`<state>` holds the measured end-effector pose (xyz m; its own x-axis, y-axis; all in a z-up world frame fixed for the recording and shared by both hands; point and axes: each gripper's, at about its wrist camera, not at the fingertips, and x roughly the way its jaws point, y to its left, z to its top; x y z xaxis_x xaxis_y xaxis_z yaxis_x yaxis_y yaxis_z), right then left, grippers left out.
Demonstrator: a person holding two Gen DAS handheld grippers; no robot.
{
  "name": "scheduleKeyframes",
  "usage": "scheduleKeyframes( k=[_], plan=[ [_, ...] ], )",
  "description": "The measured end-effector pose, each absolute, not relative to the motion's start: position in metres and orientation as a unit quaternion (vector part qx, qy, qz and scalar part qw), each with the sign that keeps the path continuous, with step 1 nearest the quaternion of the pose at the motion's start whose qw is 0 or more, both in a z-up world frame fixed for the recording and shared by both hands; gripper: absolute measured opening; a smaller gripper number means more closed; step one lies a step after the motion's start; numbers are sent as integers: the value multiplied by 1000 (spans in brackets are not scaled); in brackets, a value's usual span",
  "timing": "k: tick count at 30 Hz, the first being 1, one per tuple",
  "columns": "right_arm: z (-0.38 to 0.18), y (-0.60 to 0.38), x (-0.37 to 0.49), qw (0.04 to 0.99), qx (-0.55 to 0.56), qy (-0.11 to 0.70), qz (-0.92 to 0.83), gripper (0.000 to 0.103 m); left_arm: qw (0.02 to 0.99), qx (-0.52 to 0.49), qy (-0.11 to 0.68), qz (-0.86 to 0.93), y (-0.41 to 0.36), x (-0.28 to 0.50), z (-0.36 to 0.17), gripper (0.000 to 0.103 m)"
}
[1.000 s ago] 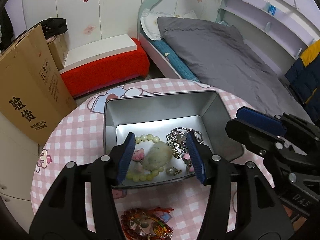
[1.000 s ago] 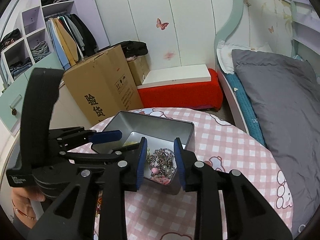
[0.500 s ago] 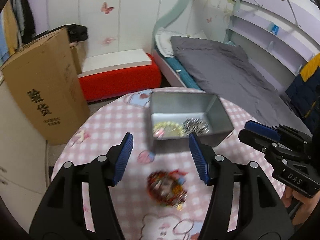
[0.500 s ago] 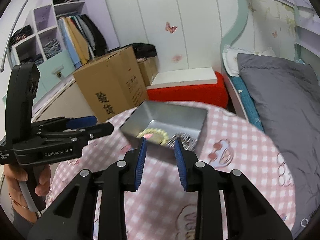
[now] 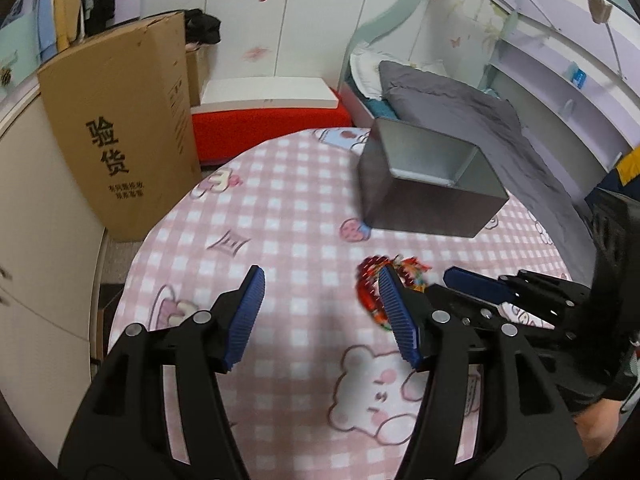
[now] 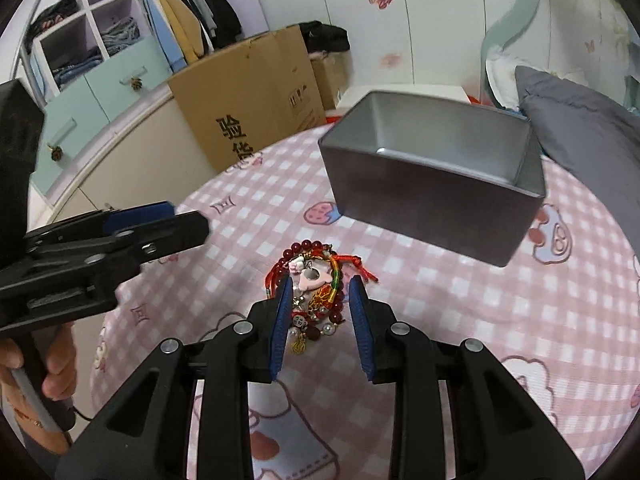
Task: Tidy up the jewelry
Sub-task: 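Grasp the red string bracelet with the right tool and lift it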
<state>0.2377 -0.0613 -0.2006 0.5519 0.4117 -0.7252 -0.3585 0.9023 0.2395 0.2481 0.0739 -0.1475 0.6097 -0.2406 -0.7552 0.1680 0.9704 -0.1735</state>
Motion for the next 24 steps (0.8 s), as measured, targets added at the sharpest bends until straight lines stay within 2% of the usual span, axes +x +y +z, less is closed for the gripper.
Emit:
scheduleKeyframes(
  k=[5,7,9,11,24],
  plan=[
    [-207,-56,244,879,26,429,209,26,895,-47,429,-112,82,243,-153,60],
    [-210,-55,245,877,23,432,207,21,894,-50,429,-116,82,243,-153,60],
    [-211,-54,245,877,18,432,208,8,894,-49,430,-117,81,243,-154,60],
    [-210,-53,244,879,4,430,204,3,893,-48,432,-120,81,244,-156,60],
    [-142,-79,203,917,14,341,208,1,889,-46,433,-141,69,237,-160,60]
  ],
)
